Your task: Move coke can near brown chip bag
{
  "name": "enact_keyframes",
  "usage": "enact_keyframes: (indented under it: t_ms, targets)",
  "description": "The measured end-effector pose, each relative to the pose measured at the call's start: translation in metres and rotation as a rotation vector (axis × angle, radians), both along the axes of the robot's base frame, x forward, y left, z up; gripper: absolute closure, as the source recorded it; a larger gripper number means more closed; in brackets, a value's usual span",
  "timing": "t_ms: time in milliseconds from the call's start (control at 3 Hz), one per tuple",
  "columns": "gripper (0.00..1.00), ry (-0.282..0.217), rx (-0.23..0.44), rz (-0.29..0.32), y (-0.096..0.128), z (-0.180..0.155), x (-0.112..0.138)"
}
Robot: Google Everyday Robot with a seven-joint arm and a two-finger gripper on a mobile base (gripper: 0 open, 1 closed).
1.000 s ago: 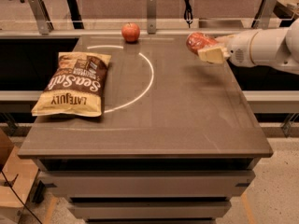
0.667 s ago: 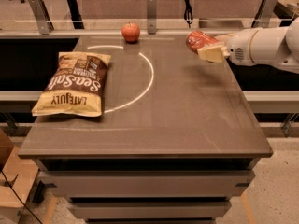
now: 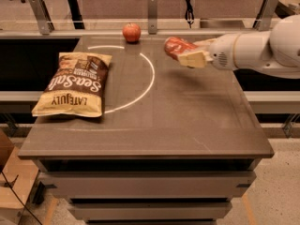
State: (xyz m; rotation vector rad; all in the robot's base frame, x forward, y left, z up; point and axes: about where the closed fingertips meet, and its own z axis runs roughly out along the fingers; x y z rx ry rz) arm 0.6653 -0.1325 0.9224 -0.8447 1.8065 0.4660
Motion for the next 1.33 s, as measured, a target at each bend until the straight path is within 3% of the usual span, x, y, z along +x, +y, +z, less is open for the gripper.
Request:
enact_keyframes:
  t_ms: [333, 667, 1000, 1333]
  targets:
    - [1.0, 0.042, 0.064, 0.157, 0.066, -0.011, -0.023]
    - [0.83, 0.105, 0.129, 0.287, 0.124, -0.027, -0.046]
    - [0.67, 0.144, 0.172, 0.367, 0.163, -0.042, -0.061]
    - [0.44, 0.179, 0.19, 0.391, 0.185, -0.06, -0.064]
